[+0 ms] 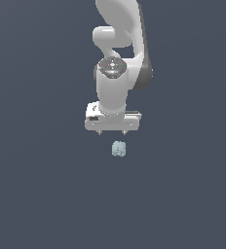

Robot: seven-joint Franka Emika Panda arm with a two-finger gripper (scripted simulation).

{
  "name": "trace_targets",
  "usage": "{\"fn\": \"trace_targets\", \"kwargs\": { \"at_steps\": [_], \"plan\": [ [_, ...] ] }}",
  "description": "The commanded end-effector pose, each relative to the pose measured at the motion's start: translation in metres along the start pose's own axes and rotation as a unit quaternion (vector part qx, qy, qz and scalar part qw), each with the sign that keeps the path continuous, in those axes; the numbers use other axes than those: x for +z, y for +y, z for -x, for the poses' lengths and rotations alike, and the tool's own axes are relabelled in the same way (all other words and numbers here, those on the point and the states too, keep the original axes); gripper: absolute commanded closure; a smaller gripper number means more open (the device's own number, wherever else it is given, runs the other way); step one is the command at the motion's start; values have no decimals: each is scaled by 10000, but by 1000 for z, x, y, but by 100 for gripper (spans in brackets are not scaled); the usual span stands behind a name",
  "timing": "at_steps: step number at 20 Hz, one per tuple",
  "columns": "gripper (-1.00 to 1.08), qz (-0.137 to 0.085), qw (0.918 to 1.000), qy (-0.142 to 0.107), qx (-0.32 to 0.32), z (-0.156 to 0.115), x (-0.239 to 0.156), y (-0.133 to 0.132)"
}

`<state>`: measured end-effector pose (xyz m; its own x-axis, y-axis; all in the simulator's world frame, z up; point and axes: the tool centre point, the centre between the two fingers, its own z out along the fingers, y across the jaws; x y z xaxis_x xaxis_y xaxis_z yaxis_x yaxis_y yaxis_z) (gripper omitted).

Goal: Pick up the object and move it to a goal position.

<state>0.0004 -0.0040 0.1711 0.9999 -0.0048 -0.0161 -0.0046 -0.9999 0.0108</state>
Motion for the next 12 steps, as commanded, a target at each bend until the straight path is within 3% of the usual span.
{"fn": "trace_targets", "kwargs": {
  "at_steps": [1, 12],
  "plan": [
    [-92, 0, 10000, 0, 0, 0, 0, 0],
    [-92, 83, 9995, -48, -309, -1, -3, -6]
  ]
}}
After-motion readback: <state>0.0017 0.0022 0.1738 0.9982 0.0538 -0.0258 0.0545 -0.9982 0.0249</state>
